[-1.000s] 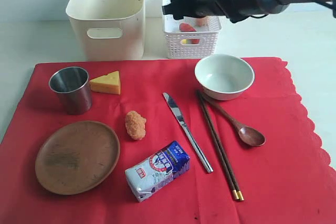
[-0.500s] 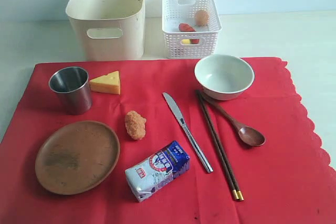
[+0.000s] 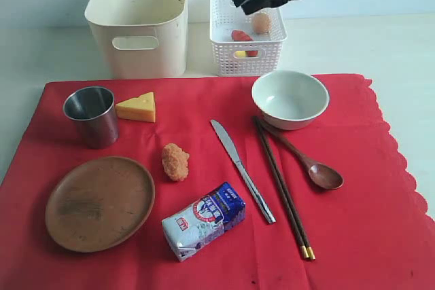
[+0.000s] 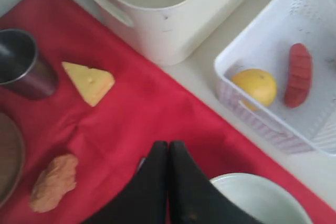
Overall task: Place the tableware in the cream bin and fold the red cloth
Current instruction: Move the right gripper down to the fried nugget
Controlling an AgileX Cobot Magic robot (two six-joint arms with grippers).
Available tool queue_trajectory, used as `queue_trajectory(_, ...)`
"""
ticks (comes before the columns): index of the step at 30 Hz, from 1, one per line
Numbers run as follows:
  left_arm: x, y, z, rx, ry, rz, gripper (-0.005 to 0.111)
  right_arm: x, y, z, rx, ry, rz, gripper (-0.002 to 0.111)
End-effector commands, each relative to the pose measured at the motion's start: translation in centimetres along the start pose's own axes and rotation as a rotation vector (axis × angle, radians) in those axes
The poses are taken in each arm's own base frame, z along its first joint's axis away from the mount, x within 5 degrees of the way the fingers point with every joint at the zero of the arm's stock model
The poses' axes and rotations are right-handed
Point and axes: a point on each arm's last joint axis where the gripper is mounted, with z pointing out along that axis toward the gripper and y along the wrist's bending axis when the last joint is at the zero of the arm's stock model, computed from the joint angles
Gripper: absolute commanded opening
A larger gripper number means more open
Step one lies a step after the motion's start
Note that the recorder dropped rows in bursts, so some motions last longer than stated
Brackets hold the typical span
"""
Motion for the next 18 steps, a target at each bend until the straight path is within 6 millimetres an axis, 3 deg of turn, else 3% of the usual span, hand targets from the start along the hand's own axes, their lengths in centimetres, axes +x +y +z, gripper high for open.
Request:
queue_trajectory(1, -0.1, 0.0, 0.0, 0.002, -0.012, 0.005, 0.002, 1.3, 1.5, 1.2, -0.153, -0.048, -0.005, 0.0)
queue_trajectory(6, -0.1, 0.0, 0.0, 0.002, -0.012, 0.005, 0.002, 2.6, 2.9, 2.8, -0.182, -0.056, -0.045, 0.0)
queue_trajectory(13, -0.1, 0.0, 0.0, 0.002, -0.012, 0.005, 0.002, 4.3, 7.4, 6.9, -0.27, 0.054, -0.151, 0.001)
queue_trajectory(18, -0.1, 0.0, 0.0, 0.002, -0.012, 0.005, 0.002, 6.4, 10.4, 10.5, -0.28, 0.172, -0.229, 0.017)
